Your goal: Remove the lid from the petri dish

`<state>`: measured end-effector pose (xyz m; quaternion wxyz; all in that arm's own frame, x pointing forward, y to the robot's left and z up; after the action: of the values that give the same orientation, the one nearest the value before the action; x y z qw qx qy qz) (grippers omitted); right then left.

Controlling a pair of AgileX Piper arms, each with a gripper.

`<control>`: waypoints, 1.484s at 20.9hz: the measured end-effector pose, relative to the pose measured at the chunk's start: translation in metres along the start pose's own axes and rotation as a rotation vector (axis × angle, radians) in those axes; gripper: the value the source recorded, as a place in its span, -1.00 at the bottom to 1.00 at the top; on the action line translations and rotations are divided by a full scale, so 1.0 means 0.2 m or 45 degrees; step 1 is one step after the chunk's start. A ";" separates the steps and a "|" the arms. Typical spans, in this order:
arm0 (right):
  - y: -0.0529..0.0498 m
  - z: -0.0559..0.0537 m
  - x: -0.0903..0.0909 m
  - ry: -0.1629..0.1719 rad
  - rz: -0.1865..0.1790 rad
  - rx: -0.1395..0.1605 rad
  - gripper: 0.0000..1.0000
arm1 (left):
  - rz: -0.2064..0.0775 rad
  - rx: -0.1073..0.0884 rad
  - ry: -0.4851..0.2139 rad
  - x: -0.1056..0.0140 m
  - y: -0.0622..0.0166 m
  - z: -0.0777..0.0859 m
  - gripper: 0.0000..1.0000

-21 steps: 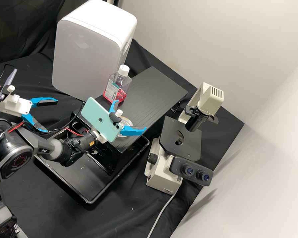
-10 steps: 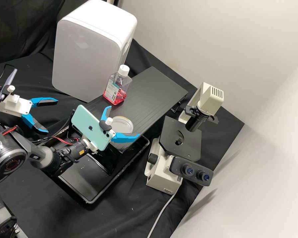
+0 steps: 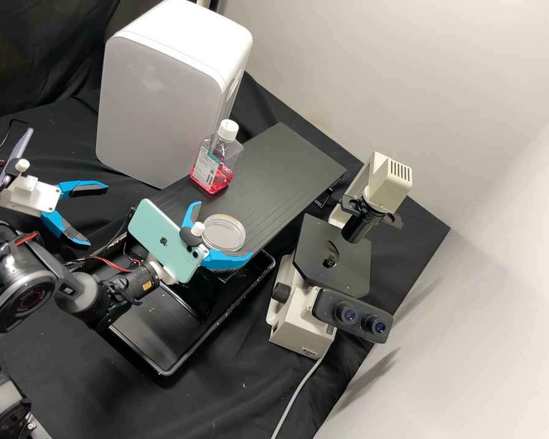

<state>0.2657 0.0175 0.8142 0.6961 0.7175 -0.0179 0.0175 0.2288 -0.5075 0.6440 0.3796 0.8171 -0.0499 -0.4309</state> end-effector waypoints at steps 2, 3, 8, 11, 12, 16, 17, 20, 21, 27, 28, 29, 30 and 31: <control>-0.02 0.00 0.00 0.001 -0.015 0.000 1.00 | 0.000 0.000 0.000 0.00 0.000 0.00 1.00; -0.03 0.00 0.00 0.002 -0.028 0.000 1.00 | 0.000 0.000 0.000 0.00 0.000 0.00 1.00; -0.07 0.00 0.01 0.000 -0.069 -0.020 1.00 | 0.002 -0.004 0.009 0.00 0.001 0.00 1.00; -0.07 0.00 0.01 0.001 -0.069 -0.028 1.00 | 0.004 -0.006 0.014 0.00 0.001 -0.01 1.00; -0.07 0.00 0.01 0.001 -0.069 -0.028 1.00 | 0.004 -0.006 0.014 0.00 0.001 -0.01 1.00; -0.07 0.00 0.01 0.001 -0.069 -0.028 1.00 | 0.004 -0.007 0.016 0.00 0.001 -0.01 1.00; -0.07 0.00 0.01 0.001 -0.069 -0.028 1.00 | 0.004 -0.007 0.016 0.00 0.001 -0.01 1.00; -0.07 0.00 0.01 -0.001 -0.067 -0.028 1.00 | 0.004 -0.007 0.016 0.00 0.001 -0.01 1.00; -0.07 0.00 0.01 -0.003 -0.065 -0.028 1.00 | 0.004 -0.007 0.016 0.00 0.001 -0.01 1.00; -0.06 0.01 0.01 -0.006 -0.057 -0.028 1.00 | 0.004 0.012 0.016 0.00 0.001 -0.01 1.00; -0.06 0.01 0.01 -0.006 -0.057 -0.028 1.00 | 0.004 0.012 0.016 0.00 0.001 -0.01 1.00; -0.06 0.01 0.02 -0.006 -0.057 -0.028 1.00 | 0.004 0.012 0.016 0.00 0.001 -0.01 1.00; -0.05 0.00 0.03 -0.004 -0.052 -0.027 1.00 | 0.004 0.012 0.016 0.00 0.001 -0.01 1.00; -0.04 -0.01 0.04 0.004 -0.038 -0.024 1.00 | 0.004 0.012 0.016 0.00 0.001 -0.01 1.00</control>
<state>0.2736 0.0192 0.8058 0.7030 0.7111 -0.0064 0.0081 0.2297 -0.5071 0.6446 0.3767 0.8215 -0.0509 -0.4249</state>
